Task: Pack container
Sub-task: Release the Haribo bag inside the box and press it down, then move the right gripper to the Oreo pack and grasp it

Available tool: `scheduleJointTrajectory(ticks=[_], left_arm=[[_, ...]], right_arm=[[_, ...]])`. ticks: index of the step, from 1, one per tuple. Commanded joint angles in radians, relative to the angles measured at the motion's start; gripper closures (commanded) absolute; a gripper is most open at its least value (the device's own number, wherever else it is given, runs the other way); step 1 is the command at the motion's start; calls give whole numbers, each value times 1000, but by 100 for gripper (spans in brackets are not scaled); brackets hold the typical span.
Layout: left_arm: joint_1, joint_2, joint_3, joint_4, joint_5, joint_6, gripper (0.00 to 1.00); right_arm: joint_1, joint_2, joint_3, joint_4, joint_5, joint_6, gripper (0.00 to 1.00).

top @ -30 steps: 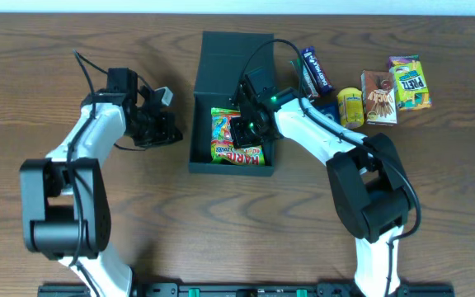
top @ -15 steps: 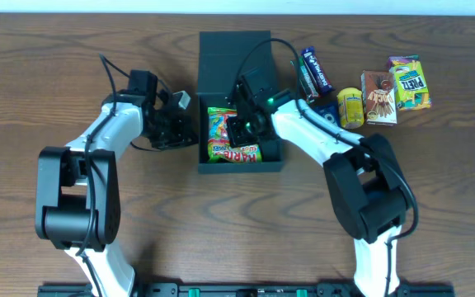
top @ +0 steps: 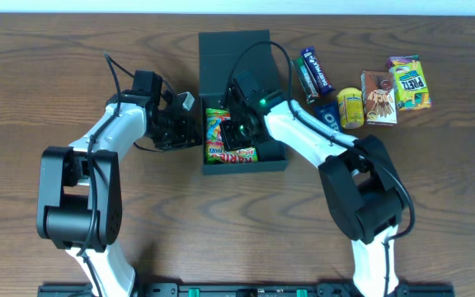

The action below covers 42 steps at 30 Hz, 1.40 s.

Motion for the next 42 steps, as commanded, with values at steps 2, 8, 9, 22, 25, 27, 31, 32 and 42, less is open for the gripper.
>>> scheduleJointTrajectory(ticks=[2, 8, 9, 22, 25, 27, 31, 32, 42], left_arm=[[-10, 18, -7, 0, 36, -6, 94], [-10, 18, -7, 0, 35, -2, 94], [-10, 18, -7, 0, 32, -3, 94], [-10, 18, -7, 0, 25, -3, 91], [-10, 18, -7, 0, 25, -3, 91], [-10, 18, -7, 0, 25, -3, 90], [-10, 18, -7, 0, 25, -4, 90], [-10, 18, -7, 0, 25, -4, 90], [-10, 18, -7, 0, 26, -7, 89]], right_arm=[[-22, -27, 144, -109, 1, -48, 99], [-111, -145, 290, -243, 88, -137, 61], [-133, -168, 294, -249, 88, -142, 48], [-435, -272, 263, -443, 297, -227, 16], [-449, -267, 220, -426, 327, -245, 14], [-454, -265, 181, -403, 364, -245, 14], [-462, -265, 80, -333, 385, -245, 13], [-464, -265, 48, -316, 397, -245, 13], [-479, -265, -141, -208, 435, -244, 17]])
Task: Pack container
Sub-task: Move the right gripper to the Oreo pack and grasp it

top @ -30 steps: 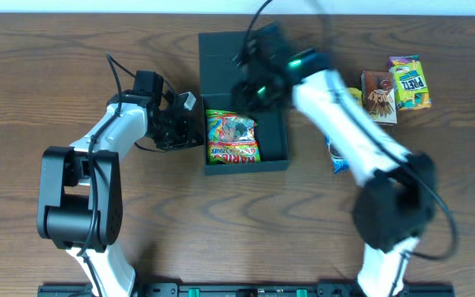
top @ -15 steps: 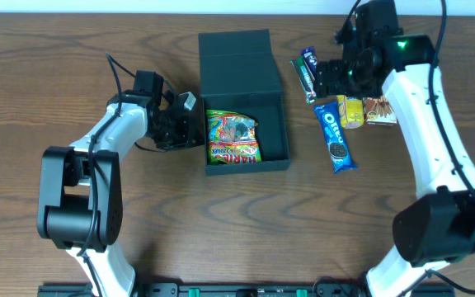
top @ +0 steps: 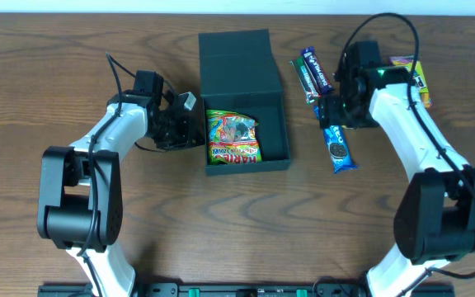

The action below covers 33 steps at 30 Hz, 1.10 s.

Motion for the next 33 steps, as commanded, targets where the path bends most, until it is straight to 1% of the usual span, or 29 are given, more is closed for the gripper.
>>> scheduleJointTrajectory(ticks=[1, 6, 9, 27, 30, 31, 32, 33], left_arm=[[-5, 18, -7, 0, 11, -7, 89], [-5, 18, -7, 0, 11, -11, 89], [-5, 18, -7, 0, 11, -14, 89], [-5, 18, -7, 0, 11, -22, 90], [-5, 18, -7, 0, 11, -22, 89], [-5, 18, -7, 0, 11, -22, 89], [-5, 18, -7, 0, 11, -22, 90], [-5, 18, -7, 0, 11, -22, 89]], right_arm=[[-10, 9, -41, 27, 25, -11, 17], [-10, 9, -97, 72, 16, -13, 21], [-10, 11, -113, 87, 14, -13, 26], [-8, 114, -128, 116, -1, -28, 29], [-7, 122, -128, 115, -1, -28, 36], [-6, 122, -128, 115, -1, -28, 39], [-6, 122, -128, 115, -1, -28, 44], [-6, 122, -128, 115, -1, -28, 46]])
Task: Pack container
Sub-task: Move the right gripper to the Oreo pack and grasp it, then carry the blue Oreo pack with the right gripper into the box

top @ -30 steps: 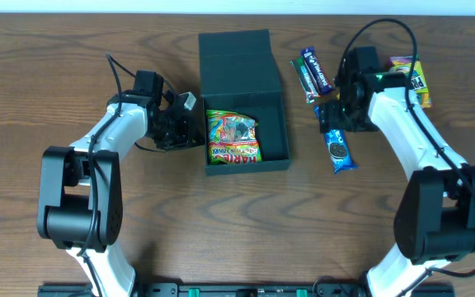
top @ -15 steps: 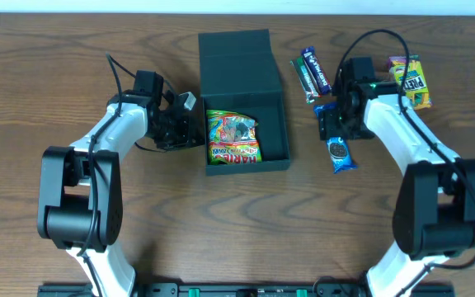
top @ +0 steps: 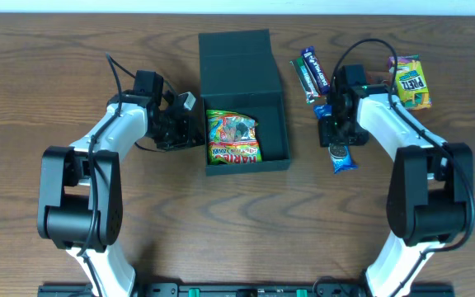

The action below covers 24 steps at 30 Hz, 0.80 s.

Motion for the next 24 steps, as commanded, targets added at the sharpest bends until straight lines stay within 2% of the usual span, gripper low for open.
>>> scheduleJointTrajectory(ticks=[1, 3, 5, 14, 19, 24], left_arm=[[-5, 18, -7, 0, 11, -3, 89], [-5, 18, -7, 0, 11, -3, 89], [-5, 18, -7, 0, 11, -3, 89], [-5, 18, -7, 0, 11, -3, 90], [-5, 18, -7, 0, 11, -3, 90], [-5, 18, -7, 0, 11, -3, 90]], right_arm=[[-4, 10, -6, 2, -2, -5, 47], [-3, 10, -6, -4, -6, -5, 48], [-3, 10, -2, -14, -10, -5, 55], [-3, 9, 55, -79, -28, -5, 76], [-3, 7, 232, -218, -70, 11, 89], [30, -7, 431, -334, -127, 33, 92]])
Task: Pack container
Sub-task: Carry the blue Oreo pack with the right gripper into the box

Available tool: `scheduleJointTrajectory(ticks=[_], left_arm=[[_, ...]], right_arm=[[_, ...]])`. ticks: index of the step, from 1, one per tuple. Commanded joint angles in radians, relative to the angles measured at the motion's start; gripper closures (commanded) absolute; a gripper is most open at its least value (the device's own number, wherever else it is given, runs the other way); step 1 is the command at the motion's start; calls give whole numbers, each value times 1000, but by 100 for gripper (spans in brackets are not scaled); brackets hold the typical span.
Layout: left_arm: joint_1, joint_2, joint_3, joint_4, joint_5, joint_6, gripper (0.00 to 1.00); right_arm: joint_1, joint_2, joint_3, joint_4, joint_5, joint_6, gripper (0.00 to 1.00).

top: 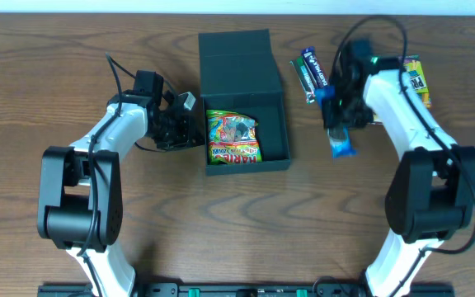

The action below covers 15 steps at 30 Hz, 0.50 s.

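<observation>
The dark container stands open at the table's middle, its lid folded back. A colourful candy bag lies in its left half; the right half is bare. My left gripper is shut on the container's left wall. To the right of the container, my right gripper is shut on the top end of a blue cookie packet, which hangs below it just above the table.
Two snack bars lie slanted just right of the lid. A green and yellow packet shows at the far right, partly behind my right arm. Other snacks there are hidden under the arm.
My right gripper was down on the blue cookie packet lying on the table. Now it is higher and farther back, with the packet's top end in its grip. The left arm has not moved.
My right gripper was inside the container at the candy bag, while the left held the container's wall. Then the bag lay in the container and the right gripper was over the snacks on the right. It came down on the blue packet and now holds it raised.
</observation>
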Motion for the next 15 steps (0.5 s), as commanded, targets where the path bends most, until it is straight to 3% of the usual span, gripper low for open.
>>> scheduleJointTrajectory(ticks=[1, 9, 15], left_arm=[[-4, 18, -7, 0, 11, 0, 89], [-4, 18, -7, -1, 11, 0, 90], [-4, 18, -7, -1, 11, 0, 90]], right_arm=[[37, -25, 115, -37, -58, 32, 92], [199, -23, 155, -57, -128, 226, 91], [274, -23, 149, -52, -129, 258, 90]])
